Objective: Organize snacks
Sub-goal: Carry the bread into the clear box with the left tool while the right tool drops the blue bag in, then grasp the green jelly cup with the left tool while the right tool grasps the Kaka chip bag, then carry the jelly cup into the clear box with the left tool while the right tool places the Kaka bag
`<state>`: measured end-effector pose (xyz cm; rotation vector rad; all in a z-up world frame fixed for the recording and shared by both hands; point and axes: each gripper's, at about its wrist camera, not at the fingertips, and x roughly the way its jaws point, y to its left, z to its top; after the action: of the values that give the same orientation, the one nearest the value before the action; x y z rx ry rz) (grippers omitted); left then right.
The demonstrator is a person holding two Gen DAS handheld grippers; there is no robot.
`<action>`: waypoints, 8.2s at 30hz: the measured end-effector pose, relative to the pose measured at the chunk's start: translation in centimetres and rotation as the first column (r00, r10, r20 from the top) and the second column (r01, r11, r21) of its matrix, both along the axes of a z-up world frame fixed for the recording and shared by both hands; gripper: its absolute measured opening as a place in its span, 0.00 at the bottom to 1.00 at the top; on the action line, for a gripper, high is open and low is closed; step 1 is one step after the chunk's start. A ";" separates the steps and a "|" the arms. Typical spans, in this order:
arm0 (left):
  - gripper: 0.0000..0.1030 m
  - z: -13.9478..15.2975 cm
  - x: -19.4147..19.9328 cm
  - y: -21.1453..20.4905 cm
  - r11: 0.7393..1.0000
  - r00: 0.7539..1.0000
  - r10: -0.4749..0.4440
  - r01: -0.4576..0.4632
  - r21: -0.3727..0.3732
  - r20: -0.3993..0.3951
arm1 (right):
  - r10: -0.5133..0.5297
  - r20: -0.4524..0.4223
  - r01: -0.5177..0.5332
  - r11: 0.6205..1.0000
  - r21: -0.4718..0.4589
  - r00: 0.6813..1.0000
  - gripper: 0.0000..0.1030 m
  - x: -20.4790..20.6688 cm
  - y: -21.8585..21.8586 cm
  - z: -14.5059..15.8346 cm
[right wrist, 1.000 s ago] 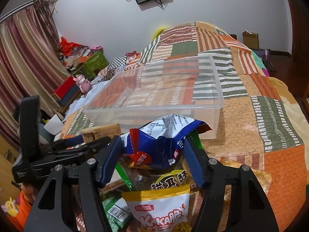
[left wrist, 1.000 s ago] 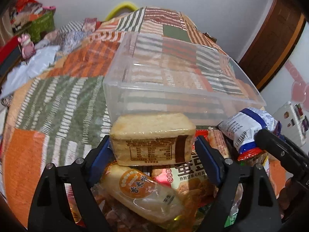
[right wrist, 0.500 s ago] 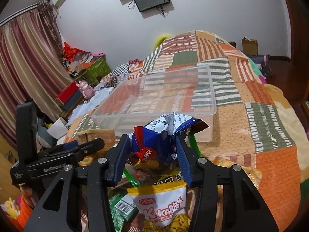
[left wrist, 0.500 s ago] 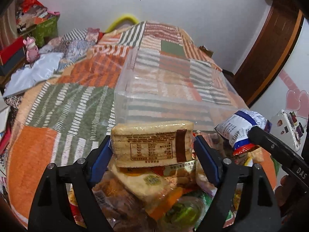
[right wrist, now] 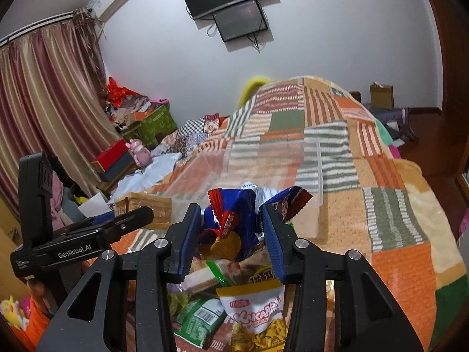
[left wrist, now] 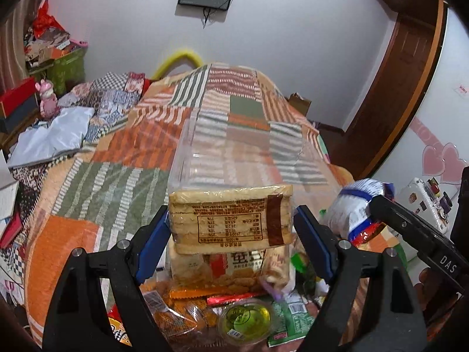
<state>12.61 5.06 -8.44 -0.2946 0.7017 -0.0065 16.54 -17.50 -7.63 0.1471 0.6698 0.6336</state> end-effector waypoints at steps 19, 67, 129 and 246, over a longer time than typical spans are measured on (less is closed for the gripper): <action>0.81 -1.2 2.2 1.0 1.000 0.999 0.018 -0.018 0.016 -0.029 | 0.023 -0.045 -0.026 0.998 -0.057 0.999 0.19 2.4 0.8 -2.1; 0.81 -5.7 14.8 0.1 0.988 0.967 -0.082 0.111 0.106 -0.242 | 0.054 -0.028 -0.057 0.990 -0.132 0.998 0.05 11.0 4.4 0.5; 0.82 -7.0 -4.9 -4.3 0.985 0.967 -0.101 0.130 0.113 -0.234 | 0.015 -0.174 -0.052 0.975 -0.214 0.985 0.70 -3.9 -1.3 -6.6; 0.68 -1.4 10.0 -4.1 0.981 0.979 -0.156 0.168 0.093 -0.132 | -0.032 -0.009 0.029 0.971 -0.238 0.999 0.58 6.4 -1.2 -1.1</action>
<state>22.63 0.99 -9.83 -0.1385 0.8454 -0.1078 22.94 -18.71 -8.69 -0.0619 0.7494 0.5184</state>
